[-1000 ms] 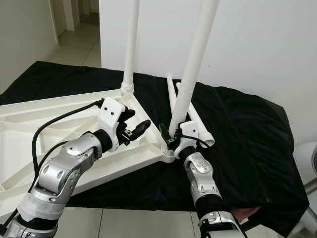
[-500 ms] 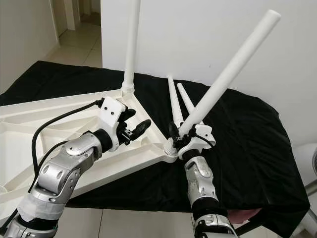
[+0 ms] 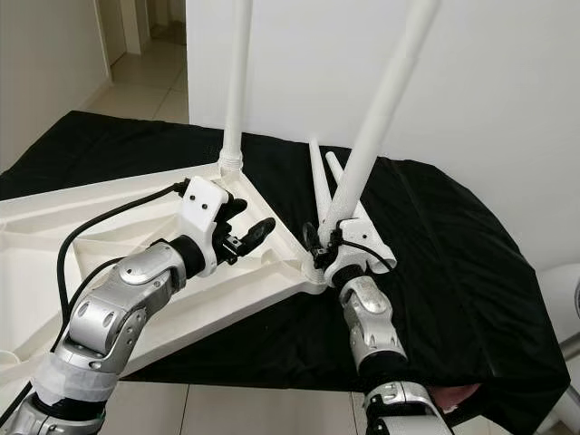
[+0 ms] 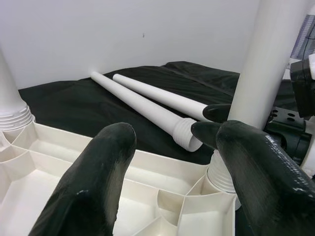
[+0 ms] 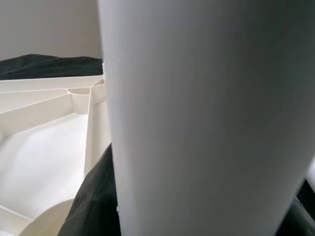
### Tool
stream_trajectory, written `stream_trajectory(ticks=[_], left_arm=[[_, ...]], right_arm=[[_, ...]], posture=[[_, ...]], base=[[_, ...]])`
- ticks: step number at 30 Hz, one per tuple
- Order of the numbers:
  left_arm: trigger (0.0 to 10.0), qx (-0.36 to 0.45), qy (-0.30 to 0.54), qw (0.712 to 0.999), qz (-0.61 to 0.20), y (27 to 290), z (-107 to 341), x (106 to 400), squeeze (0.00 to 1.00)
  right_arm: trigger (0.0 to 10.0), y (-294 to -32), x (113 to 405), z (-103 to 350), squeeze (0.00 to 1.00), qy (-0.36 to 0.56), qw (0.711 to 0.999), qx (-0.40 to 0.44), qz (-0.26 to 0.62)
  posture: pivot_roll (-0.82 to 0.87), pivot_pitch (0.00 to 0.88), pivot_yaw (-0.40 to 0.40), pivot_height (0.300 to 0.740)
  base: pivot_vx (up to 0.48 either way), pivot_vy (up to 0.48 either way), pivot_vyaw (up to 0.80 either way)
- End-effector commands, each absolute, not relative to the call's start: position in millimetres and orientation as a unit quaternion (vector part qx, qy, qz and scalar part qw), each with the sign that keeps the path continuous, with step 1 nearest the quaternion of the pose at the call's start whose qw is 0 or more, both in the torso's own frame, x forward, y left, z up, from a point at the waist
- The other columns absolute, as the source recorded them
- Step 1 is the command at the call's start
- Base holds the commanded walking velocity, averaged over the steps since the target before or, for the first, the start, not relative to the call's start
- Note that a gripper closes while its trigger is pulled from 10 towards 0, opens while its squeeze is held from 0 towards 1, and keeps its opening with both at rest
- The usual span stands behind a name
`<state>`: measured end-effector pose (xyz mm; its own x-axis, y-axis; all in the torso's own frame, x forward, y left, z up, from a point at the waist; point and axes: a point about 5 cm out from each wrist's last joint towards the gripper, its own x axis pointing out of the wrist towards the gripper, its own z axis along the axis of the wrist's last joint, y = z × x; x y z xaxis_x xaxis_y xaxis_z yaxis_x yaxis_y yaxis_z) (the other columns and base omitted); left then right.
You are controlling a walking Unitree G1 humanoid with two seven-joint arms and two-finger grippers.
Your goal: Building children table
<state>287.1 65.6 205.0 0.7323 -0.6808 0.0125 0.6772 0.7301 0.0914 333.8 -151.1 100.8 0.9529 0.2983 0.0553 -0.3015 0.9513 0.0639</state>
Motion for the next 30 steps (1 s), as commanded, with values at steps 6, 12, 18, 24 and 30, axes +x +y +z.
stream_trajectory(ticks=[6, 12, 18, 24, 30], left_arm=[[10.0, 0.045, -0.030, 0.930, -0.364, 62.2, 209.6, 286.3, 0.00], [10.0, 0.046, -0.031, 0.929, -0.366, 62.1, 209.3, 286.4, 0.00], [10.0, 0.047, -0.031, 0.928, -0.370, 60.6, 209.9, 286.9, 0.00], [10.0, 0.047, -0.032, 0.927, -0.370, 60.3, 210.1, 287.5, 0.00], [10.0, 0.046, -0.034, 0.930, -0.364, 61.4, 210.5, 287.9, 0.00]], right_arm=[[10.0, -157.4, 302.6, 33.8, 0.00, 0.141, 0.976, 0.009, 0.164], [10.0, -150.0, 293.5, 28.1, 0.00, 0.134, 0.974, -0.006, 0.183], [10.0, -152.0, 298.6, 32.4, 0.00, 0.143, 0.973, -0.002, 0.179], [10.0, -154.0, 301.9, 35.5, 0.00, 0.140, 0.974, -0.010, 0.179], [10.0, -145.2, 302.7, 37.7, 0.00, 0.121, 0.980, -0.014, 0.155]], posture=[[0.06, 0.000, -0.111, 0.740], [0.06, 0.000, -0.106, 0.740], [0.05, 0.000, -0.099, 0.740], [0.05, 0.000, -0.104, 0.740], [0.06, 0.000, -0.113, 0.740]], base=[[0.000, 0.000, 0.00], [0.000, 0.000, 0.00], [0.000, 0.000, 0.00], [0.000, 0.000, 0.00], [0.000, 0.000, 0.00]])
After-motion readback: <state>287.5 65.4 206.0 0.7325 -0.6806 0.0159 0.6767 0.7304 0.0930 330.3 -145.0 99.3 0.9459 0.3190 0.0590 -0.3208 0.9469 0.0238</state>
